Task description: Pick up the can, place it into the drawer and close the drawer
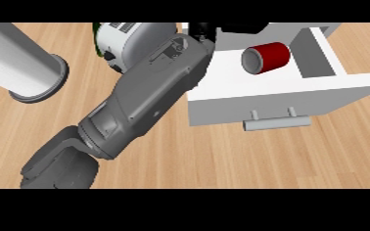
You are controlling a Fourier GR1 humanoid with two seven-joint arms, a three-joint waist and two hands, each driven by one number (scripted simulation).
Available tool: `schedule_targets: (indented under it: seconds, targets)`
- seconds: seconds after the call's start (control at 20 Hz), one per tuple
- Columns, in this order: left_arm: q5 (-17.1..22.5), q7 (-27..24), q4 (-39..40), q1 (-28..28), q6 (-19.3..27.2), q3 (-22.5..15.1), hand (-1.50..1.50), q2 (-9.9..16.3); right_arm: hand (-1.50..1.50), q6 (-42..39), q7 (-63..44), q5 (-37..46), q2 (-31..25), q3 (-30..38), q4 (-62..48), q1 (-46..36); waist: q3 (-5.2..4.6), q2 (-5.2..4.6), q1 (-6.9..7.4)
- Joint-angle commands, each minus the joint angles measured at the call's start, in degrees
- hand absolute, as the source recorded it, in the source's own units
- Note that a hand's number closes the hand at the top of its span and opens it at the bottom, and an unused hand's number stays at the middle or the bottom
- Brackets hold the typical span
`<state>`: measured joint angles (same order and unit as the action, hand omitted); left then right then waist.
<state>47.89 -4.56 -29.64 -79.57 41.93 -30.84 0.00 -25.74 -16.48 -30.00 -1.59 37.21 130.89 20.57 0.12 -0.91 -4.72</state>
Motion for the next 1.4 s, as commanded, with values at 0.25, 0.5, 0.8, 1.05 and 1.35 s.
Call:
schedule_targets:
  seconds: [0.25,0.5,0.8,1.05,1.35]
  targets:
    - [4.0,-2.3,2.9,-0.9,2.5,-2.7,-1.50,0.0,-1.50,0.5,-1.4,-1.3,-0.8,0.9,-0.2,-0.4,-0.01,0.03,0.06]
    - [6.6,-3.4,2.8,-1.0,4.4,-5.0,-1.50,0.0,-1.50,1.9,-1.1,2.5,-0.3,-1.4,-0.5,-4.0,0.01,-0.39,-0.60]
    - [9.2,-7.5,1.5,1.1,4.5,-4.9,-1.50,0.0,-1.50,0.1,1.8,3.3,-2.3,1.9,2.1,-3.7,-0.03,-0.07,-0.29]
    - [10.8,-9.3,3.0,-0.7,2.2,-3.0,-1.50,0.0,-1.50,-2.2,5.7,13.9,-5.0,-0.8,6.6,-7.8,-0.05,-0.51,0.54]
    - [11.7,-10.8,2.0,-2.8,3.0,-4.2,-1.50,0.0,-1.50,-2.9,9.8,23.6,-5.8,-4.7,6.9,-12.1,-0.05,-0.23,1.64]
